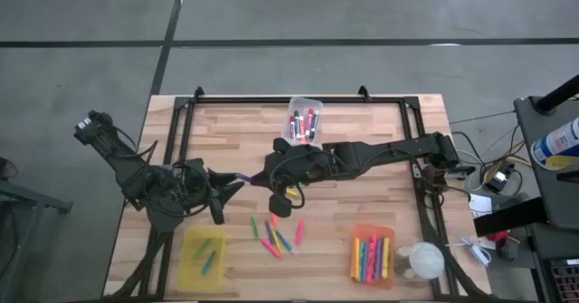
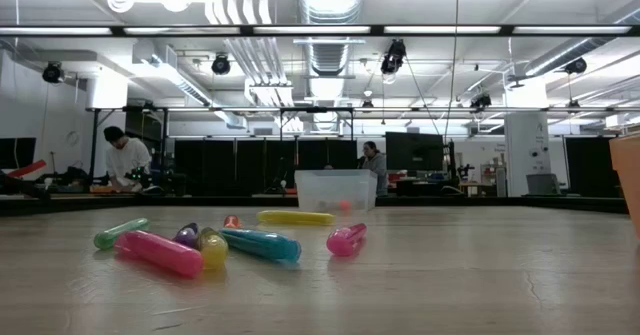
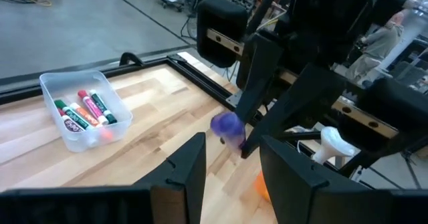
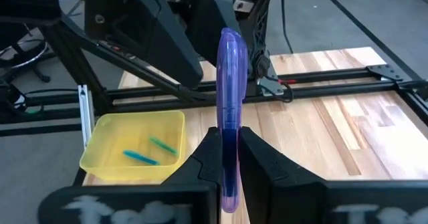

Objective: Pick & Place Markers
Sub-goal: Put the top violet highlighter into the yellow bin

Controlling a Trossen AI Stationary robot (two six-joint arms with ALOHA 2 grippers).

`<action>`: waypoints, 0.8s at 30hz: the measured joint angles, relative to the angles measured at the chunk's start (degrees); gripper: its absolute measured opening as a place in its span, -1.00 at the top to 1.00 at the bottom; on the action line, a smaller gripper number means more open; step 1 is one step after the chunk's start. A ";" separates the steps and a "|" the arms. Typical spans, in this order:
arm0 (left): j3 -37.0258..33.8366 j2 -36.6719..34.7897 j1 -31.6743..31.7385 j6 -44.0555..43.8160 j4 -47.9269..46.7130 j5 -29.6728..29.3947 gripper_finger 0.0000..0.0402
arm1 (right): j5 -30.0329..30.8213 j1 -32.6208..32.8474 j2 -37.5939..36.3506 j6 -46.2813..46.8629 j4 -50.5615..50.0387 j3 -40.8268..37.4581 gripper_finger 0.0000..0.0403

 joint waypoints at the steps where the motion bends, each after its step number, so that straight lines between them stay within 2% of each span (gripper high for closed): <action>1: 0.01 0.00 0.15 0.17 0.30 0.01 0.33 | -0.03 0.00 0.00 0.00 0.04 0.00 0.89; 8: 0.02 0.11 1.92 0.35 1.08 1.14 0.33 | -2.59 -0.07 0.34 0.05 1.60 0.00 0.89; 11: 0.02 0.19 2.84 0.22 1.53 4.52 0.37 | -0.22 -0.01 0.46 0.11 1.35 0.00 0.89; 14: 0.00 0.45 2.86 -0.96 1.48 5.19 0.49 | -0.17 -0.02 0.44 0.44 1.48 0.00 0.89; 21: 0.00 0.42 2.86 -2.54 1.52 3.61 0.90 | 0.11 -0.10 0.44 0.20 1.61 0.00 0.87; 24: -0.11 0.08 2.84 -2.41 1.31 3.19 0.97 | 0.23 -0.13 0.32 0.58 1.50 0.05 0.83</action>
